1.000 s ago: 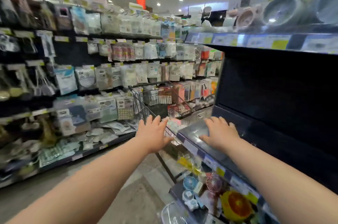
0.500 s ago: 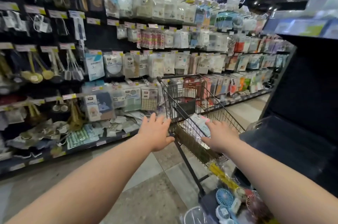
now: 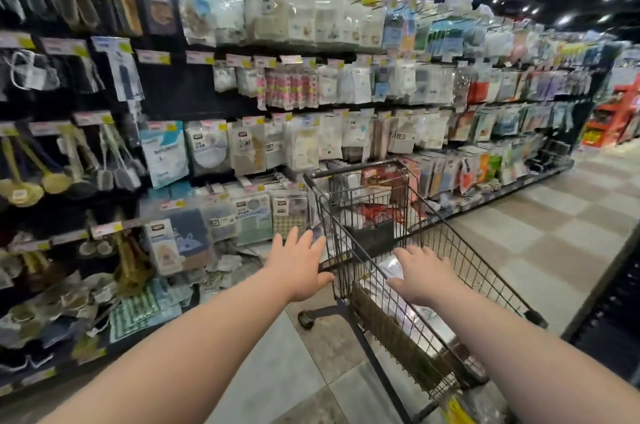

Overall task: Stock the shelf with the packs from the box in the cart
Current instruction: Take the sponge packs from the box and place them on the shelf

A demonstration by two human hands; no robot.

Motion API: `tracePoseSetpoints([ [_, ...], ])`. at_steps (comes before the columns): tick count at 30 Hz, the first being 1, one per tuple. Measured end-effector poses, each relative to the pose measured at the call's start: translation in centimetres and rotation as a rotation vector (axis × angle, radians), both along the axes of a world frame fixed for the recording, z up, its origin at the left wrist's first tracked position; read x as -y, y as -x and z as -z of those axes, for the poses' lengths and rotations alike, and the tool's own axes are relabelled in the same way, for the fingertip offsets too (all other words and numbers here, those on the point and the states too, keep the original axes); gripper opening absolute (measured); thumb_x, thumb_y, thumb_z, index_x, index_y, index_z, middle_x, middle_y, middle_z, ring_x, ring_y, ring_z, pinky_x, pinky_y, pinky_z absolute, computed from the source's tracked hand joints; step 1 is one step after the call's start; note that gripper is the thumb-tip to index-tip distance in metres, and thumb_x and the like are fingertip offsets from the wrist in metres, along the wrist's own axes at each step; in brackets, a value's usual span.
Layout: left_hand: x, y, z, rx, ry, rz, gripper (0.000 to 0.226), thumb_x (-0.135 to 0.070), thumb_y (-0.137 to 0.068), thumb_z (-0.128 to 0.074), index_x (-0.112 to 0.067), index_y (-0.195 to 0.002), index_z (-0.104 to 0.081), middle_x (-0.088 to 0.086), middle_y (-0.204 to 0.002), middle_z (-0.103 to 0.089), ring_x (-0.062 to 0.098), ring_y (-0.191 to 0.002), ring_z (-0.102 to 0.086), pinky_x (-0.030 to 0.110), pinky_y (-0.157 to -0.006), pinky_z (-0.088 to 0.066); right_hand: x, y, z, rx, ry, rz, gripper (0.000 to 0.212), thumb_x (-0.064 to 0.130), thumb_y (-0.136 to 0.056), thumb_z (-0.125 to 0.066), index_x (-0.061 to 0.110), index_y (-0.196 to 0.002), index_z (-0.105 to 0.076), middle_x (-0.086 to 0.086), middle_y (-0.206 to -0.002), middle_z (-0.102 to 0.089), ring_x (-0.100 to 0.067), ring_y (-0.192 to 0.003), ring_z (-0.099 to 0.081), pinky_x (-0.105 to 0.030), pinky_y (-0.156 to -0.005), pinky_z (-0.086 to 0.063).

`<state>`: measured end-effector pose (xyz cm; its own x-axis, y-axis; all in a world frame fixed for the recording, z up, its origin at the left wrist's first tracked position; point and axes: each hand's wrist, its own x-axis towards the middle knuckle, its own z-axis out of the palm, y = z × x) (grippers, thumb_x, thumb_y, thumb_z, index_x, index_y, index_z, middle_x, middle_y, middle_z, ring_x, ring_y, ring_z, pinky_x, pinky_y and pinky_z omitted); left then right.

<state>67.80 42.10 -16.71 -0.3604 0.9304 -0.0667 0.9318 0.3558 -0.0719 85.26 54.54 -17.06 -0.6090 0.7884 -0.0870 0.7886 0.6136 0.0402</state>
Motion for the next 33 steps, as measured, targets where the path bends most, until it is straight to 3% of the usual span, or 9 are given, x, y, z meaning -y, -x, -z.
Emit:
tracePoseSetpoints([
  [7,-9.1,3.6,1.7,0.023,0.021,0.106,0.076,-0.058,-0.095,-0.035,-0.02,-0.154,-0.006,0.007,-0.162,-0.007,0.033,-0.148,-0.002,0.054,-0.118,-0.008,-7.0,2.2,1.1,0.035,0.035,0.074,0.065,0.05,-0.092,-0.046,0.023,-0.147,-0.026,-0.002,-0.152,-0.034,-0.025,-0.139,-0.031,-0.048,-0.113,-0.029],
  [11,-15.2,5.6,2.9,0.044,0.024,0.192,0.077,-0.059,-0.093,-0.038,-0.021,-0.154,-0.008,0.007,-0.161,-0.011,0.032,-0.148,-0.005,0.054,-0.118,-0.009,-11.0,2.8,2.0,0.039,0.051,0.182,0.067,0.051,-0.092,-0.047,0.024,-0.148,-0.024,-0.002,-0.153,-0.031,-0.025,-0.14,-0.029,-0.049,-0.112,-0.026],
  [17,-23.9,10.5,4.5,0.022,0.051,0.368,0.076,-0.059,-0.093,-0.037,-0.019,-0.153,-0.011,0.009,-0.159,-0.017,0.033,-0.146,-0.01,0.053,-0.117,-0.015,-17.7,5.4,3.9,0.06,0.069,0.378,0.064,0.054,-0.088,-0.048,0.024,-0.143,-0.033,-0.002,-0.146,-0.041,-0.025,-0.133,-0.04,-0.046,-0.107,-0.036],
  [22,-30.9,14.3,5.5,0.022,0.077,0.471,0.076,-0.058,-0.092,-0.039,-0.02,-0.152,-0.013,0.009,-0.158,-0.02,0.035,-0.146,-0.013,0.055,-0.116,-0.016,-20.8,8.2,5.3,0.047,0.096,0.484,0.063,0.049,-0.09,-0.048,0.024,-0.145,-0.03,-0.002,-0.15,-0.036,-0.027,-0.137,-0.034,-0.048,-0.109,-0.031],
  [26,-35.4,14.2,7.0,0.055,0.109,0.562,0.075,-0.057,-0.093,-0.04,-0.019,-0.152,-0.015,0.008,-0.157,-0.022,0.033,-0.145,-0.015,0.054,-0.116,-0.018,-22.0,8.1,6.7,0.044,0.171,0.595,0.072,0.051,-0.09,-0.049,0.025,-0.15,-0.019,-0.004,-0.157,-0.025,-0.027,-0.143,-0.025,-0.051,-0.114,-0.021],
  [33,-42.5,11.2,10.9,0.071,0.197,0.68,0.077,-0.059,-0.092,-0.04,-0.019,-0.152,-0.012,0.007,-0.158,-0.019,0.034,-0.147,-0.012,0.053,-0.116,-0.016,-27.5,5.1,9.6,0.048,0.242,0.705,0.065,0.048,-0.088,-0.051,0.022,-0.144,-0.031,-0.004,-0.15,-0.035,-0.027,-0.137,-0.034,-0.051,-0.111,-0.031],
])
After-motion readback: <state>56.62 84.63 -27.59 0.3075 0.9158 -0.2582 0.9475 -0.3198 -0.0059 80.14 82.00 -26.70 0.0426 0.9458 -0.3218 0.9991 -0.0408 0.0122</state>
